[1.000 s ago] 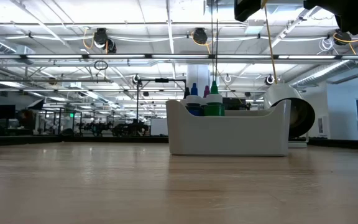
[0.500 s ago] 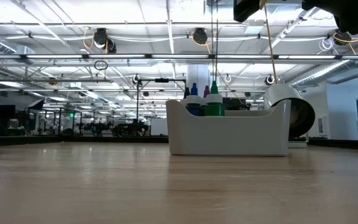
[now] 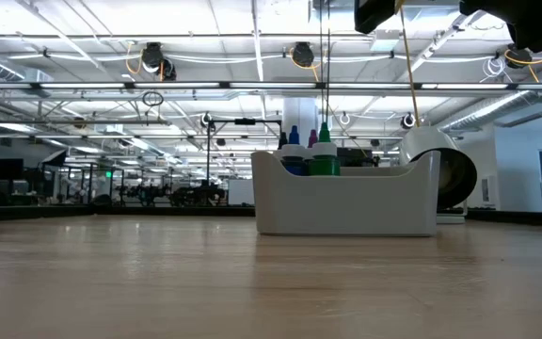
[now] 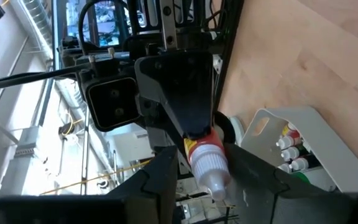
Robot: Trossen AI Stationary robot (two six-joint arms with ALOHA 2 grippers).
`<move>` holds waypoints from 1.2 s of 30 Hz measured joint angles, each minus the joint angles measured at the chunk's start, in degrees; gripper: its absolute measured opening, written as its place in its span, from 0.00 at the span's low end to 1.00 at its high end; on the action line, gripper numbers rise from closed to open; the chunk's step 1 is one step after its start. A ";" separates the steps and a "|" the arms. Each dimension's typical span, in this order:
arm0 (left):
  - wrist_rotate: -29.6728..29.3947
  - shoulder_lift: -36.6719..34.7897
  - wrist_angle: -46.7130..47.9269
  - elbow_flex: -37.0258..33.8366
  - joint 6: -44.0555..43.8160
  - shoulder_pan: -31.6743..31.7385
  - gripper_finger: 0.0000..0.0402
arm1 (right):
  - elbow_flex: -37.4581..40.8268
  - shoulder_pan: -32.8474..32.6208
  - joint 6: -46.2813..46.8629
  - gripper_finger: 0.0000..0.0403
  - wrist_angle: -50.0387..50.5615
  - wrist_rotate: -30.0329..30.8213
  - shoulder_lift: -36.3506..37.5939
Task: Pick & Place food coloring
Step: Put the small yellow bottle into the gray bin
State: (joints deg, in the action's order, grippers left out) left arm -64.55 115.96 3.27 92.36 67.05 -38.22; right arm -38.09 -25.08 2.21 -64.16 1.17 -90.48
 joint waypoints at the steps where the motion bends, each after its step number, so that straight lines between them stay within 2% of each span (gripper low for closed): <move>1: -0.02 0.00 0.04 0.00 0.02 0.00 0.35 | 0.00 0.00 0.07 0.15 0.04 -0.02 0.00; 11: 0.04 0.00 1.53 0.00 0.17 0.07 0.19 | 0.02 0.00 0.10 0.15 0.31 0.00 0.00; 19: 0.02 0.00 1.62 0.00 0.20 0.07 0.21 | 0.02 0.00 -0.26 0.15 0.37 0.00 0.00; 27: 0.00 0.00 1.64 0.00 0.12 0.07 0.18 | 0.09 0.00 -1.46 0.15 0.21 0.12 0.00; 31: -0.19 0.00 1.62 0.00 -0.75 0.07 0.18 | 0.09 -0.07 -2.26 0.20 0.16 1.86 0.00; 36: -2.21 0.00 1.77 0.00 -1.68 -0.03 0.18 | 0.09 -0.11 -6.72 0.35 0.88 6.25 0.00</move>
State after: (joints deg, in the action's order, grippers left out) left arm -66.76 115.96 5.03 92.36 65.37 -38.25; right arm -38.00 -25.19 -4.52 -63.28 7.42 -90.48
